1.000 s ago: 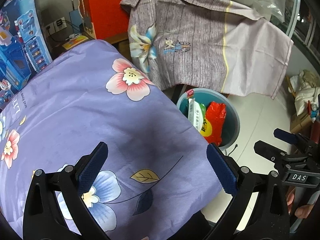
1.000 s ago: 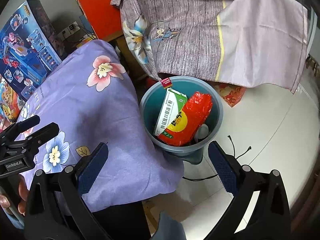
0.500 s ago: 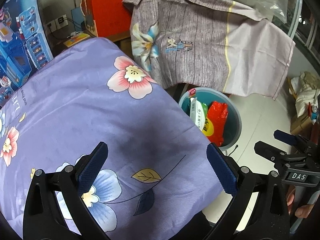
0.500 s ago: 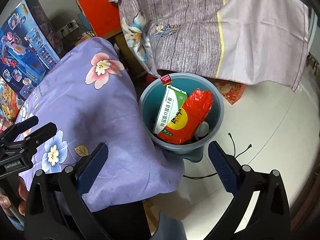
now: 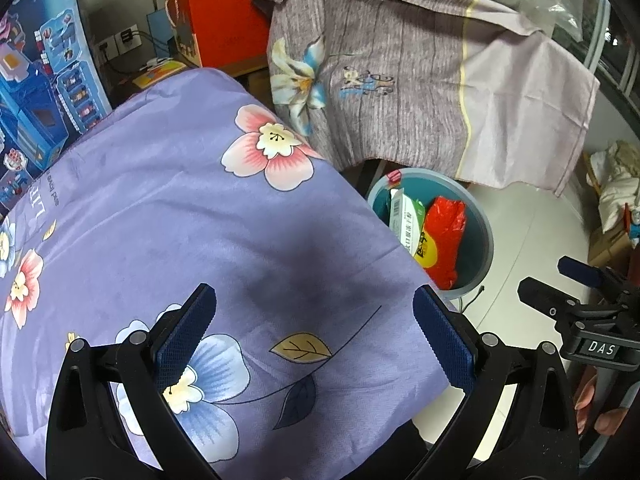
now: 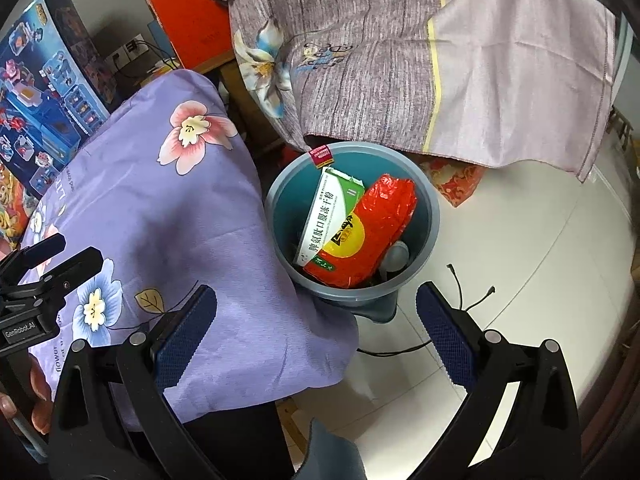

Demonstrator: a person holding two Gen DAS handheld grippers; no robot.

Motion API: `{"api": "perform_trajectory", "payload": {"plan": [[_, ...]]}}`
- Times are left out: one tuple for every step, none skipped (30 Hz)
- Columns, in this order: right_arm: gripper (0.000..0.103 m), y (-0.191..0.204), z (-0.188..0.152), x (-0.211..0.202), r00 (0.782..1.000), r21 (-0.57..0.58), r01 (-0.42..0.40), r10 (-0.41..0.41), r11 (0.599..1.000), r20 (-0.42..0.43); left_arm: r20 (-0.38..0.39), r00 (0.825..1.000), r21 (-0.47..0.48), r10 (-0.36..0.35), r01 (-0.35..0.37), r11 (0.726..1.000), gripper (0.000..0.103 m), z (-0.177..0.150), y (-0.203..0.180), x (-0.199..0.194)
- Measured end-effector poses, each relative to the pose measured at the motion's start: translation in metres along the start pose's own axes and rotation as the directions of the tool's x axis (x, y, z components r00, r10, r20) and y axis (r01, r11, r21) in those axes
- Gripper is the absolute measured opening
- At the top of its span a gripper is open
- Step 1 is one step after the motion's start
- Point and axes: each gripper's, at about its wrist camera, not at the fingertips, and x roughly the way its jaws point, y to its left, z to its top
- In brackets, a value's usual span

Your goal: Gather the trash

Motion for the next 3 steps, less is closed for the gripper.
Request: {"api": "perform_trajectory", "payload": {"plan": [[0.096, -0.0001, 0.0002, 0.0002, 1.0, 0.0, 0.002, -0.002, 1.0, 0.0, -0.004, 1.0, 0.0, 0.001, -0.001, 1.0, 0.099, -0.0004, -0.0001, 0.0008], [0.096, -0.0002, 0.0003, 0.0005, 1.0, 0.0, 0.003, -0.003, 1.0, -0.001, -0.009, 1.0, -0.003, 0.003, -0.003, 1.0, 0.099, -0.0008, 0.0004, 0.0021], [0.096, -0.0001, -0.0001, 0.0003, 1.0, 0.0, 0.003, -0.003, 1.0, -0.001, -0.014, 1.0, -0.008, 0.004, -0.004, 1.0, 0.099, -0.0011, 0.0009, 0.0037]]}}
